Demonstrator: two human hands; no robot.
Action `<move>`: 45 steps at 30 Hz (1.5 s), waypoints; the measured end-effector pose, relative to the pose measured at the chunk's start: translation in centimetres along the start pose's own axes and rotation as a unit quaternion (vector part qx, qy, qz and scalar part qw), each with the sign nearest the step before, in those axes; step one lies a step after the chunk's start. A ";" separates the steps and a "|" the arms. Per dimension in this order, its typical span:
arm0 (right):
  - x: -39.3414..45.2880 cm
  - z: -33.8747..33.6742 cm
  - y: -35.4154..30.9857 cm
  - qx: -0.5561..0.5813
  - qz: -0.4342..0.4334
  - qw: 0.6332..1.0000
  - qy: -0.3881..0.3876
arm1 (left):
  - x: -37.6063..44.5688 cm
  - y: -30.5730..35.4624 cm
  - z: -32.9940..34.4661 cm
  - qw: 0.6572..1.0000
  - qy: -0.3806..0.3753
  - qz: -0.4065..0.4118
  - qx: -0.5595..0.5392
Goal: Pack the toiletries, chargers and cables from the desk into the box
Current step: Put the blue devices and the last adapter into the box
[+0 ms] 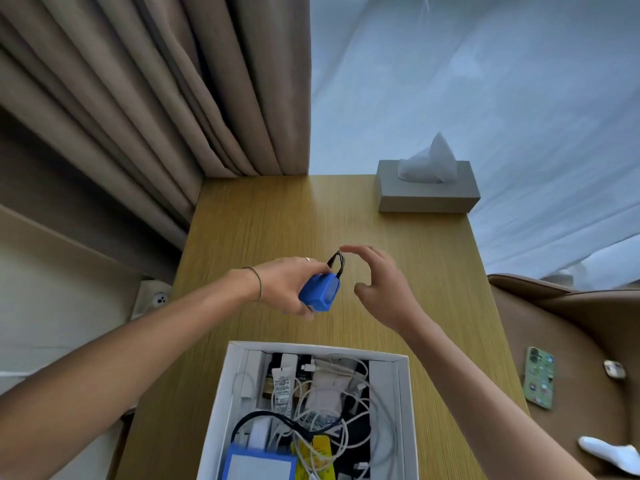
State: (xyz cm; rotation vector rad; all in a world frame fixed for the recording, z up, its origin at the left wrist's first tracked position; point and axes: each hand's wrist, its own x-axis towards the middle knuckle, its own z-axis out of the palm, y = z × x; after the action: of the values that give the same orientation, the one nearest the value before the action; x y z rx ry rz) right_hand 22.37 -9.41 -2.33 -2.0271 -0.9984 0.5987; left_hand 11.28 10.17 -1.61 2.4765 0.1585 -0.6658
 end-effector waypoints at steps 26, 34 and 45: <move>-9.8 0.0 -7.6 0.351 0.090 0.927 -0.100 | -16.1 6.1 7.2 0.578 0.068 0.107 -0.806; -15.2 2.9 -5.9 0.268 0.272 0.919 -0.099 | -15.6 6.5 12.0 0.585 0.133 -0.107 -0.793; -16.4 5.4 -2.1 -0.085 0.251 0.961 -0.078 | -12.0 4.9 16.0 0.643 0.187 -0.281 -0.688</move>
State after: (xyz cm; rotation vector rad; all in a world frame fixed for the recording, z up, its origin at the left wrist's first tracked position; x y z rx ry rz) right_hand 8.25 -19.50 -2.66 -2.4370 -0.6313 0.9801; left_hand -4.78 -2.38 -4.75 0.9442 1.1453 -0.0568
